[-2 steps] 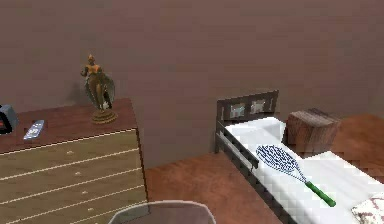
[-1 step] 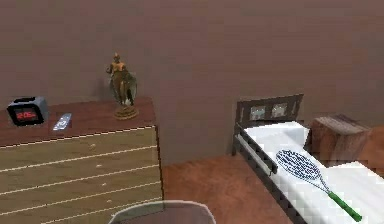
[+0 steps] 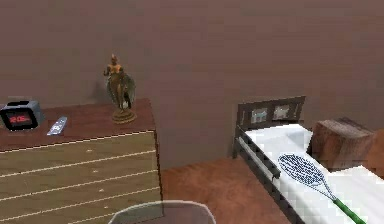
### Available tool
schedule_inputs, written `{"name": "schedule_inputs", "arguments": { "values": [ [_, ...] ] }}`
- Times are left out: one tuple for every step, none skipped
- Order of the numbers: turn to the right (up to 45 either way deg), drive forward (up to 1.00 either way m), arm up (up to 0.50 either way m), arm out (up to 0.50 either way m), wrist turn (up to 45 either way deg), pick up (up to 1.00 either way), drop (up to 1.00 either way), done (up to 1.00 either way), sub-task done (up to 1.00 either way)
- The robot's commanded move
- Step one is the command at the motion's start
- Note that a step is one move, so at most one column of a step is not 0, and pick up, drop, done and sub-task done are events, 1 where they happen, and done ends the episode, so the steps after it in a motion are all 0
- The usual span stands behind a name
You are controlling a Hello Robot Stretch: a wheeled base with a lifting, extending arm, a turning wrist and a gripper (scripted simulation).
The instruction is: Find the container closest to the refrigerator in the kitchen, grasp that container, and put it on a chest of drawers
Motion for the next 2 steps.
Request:
{"name": "schedule_inputs", "arguments": {
  "values": [
    [-45.0,0.0,0.0,0.0,0.0,0.0,0.0,0.0,0.0],
    [-18.0,0.0,0.0,0.0,0.0,0.0,0.0,0.0,0.0]
  ]
}}
